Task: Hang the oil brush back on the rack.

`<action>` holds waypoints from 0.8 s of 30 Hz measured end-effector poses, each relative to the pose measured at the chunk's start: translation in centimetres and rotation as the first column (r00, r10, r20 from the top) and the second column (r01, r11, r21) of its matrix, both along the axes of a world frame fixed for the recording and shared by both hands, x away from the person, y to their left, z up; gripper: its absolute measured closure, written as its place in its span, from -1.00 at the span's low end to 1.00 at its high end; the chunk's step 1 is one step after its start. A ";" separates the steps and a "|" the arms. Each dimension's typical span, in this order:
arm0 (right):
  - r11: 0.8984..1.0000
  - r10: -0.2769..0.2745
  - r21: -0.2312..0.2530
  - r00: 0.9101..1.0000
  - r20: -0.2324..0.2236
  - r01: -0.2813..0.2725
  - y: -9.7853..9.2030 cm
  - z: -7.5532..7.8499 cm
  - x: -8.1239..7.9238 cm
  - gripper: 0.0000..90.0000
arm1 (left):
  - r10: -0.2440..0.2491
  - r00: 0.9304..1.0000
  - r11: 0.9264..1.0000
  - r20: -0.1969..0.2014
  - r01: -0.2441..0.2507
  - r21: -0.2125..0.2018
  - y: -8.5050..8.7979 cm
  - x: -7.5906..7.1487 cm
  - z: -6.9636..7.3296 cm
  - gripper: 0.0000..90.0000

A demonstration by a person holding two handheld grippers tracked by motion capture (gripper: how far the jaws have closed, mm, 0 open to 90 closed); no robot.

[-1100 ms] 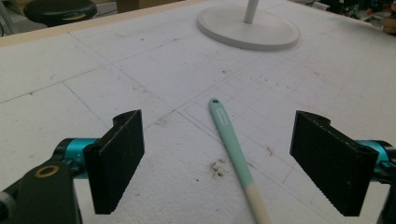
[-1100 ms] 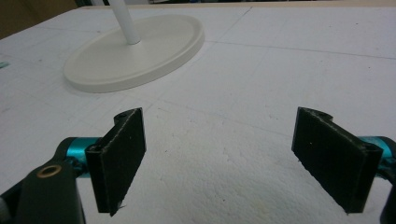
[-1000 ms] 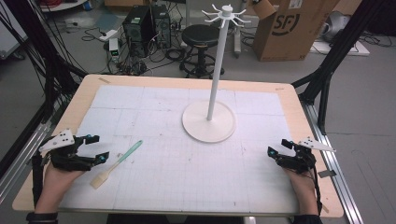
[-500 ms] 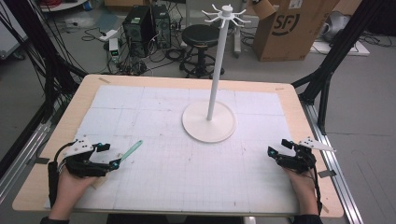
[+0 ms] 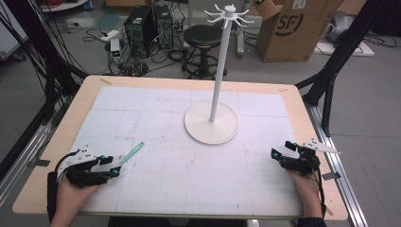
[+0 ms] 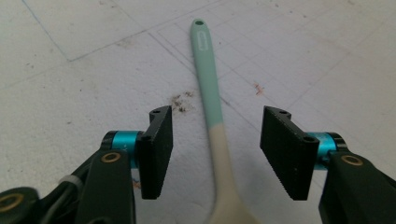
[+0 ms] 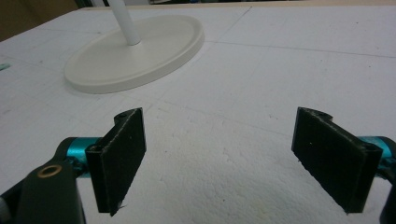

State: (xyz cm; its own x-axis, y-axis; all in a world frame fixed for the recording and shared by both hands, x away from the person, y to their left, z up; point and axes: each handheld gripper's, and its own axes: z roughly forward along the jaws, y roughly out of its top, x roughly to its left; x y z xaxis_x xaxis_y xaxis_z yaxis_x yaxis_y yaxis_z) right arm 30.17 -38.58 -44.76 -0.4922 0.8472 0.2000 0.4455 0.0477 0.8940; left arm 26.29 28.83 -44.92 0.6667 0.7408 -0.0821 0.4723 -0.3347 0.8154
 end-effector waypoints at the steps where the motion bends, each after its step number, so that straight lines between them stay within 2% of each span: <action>1: 1.000 0.000 0.001 1.000 -0.002 0.000 0.0 0.0 0.0 -0.63 | 0.001 1.000 1.000 -0.004 -0.001 0.002 0.0 0.0 -0.1 0.09; 6: 1.000 -0.001 0.004 1.000 -0.003 0.001 0.0 0.0 0.0 -0.63 | -0.002 1.000 1.000 0.001 0.002 0.010 -0.3 -0.1 0.0 0.28; 11: 1.000 0.000 0.003 1.000 -0.003 0.000 0.0 0.0 0.0 -0.62 | 0.002 1.000 0.999 -0.002 -0.002 0.036 -0.6 0.0 -0.1 0.41; 15: 1.000 -0.001 0.002 1.000 -0.004 0.001 0.0 0.0 0.0 -0.62 | 0.026 1.000 0.999 -0.002 -0.026 0.042 -0.7 0.0 -0.1 0.58; 24: 1.000 -0.002 0.004 1.000 -0.006 0.002 0.0 0.0 0.0 -0.62 | 0.039 0.999 0.995 0.036 -0.042 0.092 -1.3 -0.5 -0.1 0.67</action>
State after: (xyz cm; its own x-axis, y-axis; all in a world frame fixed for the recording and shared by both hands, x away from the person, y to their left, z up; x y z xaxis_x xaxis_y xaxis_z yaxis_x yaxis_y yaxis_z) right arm 30.18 -38.58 -44.76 -0.4892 0.8474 0.2065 0.4511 0.0432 0.8914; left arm 25.80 27.57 -45.06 0.6375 0.7704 0.0101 0.4597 -0.3909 0.7975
